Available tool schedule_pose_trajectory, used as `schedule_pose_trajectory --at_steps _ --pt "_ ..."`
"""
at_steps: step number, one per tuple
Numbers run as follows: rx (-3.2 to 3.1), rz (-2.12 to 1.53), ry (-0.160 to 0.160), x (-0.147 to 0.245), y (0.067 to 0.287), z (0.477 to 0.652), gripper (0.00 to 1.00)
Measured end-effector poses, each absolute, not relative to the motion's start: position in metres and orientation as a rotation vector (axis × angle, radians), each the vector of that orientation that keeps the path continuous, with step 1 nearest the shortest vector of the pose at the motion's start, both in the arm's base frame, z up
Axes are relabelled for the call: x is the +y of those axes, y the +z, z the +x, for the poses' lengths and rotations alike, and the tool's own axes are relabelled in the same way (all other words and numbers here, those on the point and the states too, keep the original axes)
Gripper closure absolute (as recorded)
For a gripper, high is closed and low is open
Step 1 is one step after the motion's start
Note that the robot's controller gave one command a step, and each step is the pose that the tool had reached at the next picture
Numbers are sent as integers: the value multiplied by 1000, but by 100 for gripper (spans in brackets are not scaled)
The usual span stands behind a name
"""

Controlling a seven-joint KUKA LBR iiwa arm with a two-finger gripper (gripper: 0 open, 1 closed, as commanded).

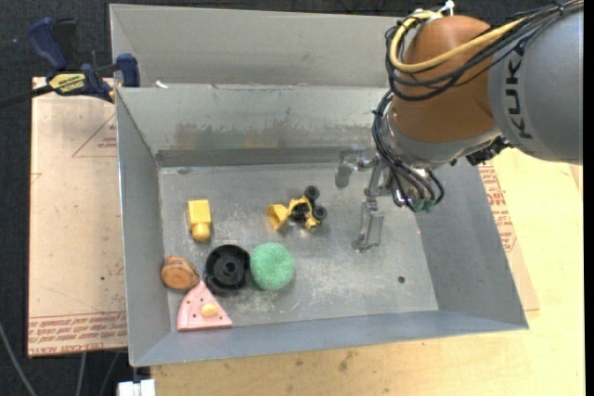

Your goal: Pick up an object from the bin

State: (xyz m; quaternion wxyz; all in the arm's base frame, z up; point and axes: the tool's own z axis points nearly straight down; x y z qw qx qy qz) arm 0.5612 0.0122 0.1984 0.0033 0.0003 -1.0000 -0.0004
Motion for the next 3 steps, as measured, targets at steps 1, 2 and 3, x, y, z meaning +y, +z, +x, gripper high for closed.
schedule_pose_trajectory --at_steps 1,2,3 --pt "-3142 0 -2 12 203 563 0" --pt "-3149 89 3 26 188 587 0" --pt "-3128 342 -1 77 143 598 0"
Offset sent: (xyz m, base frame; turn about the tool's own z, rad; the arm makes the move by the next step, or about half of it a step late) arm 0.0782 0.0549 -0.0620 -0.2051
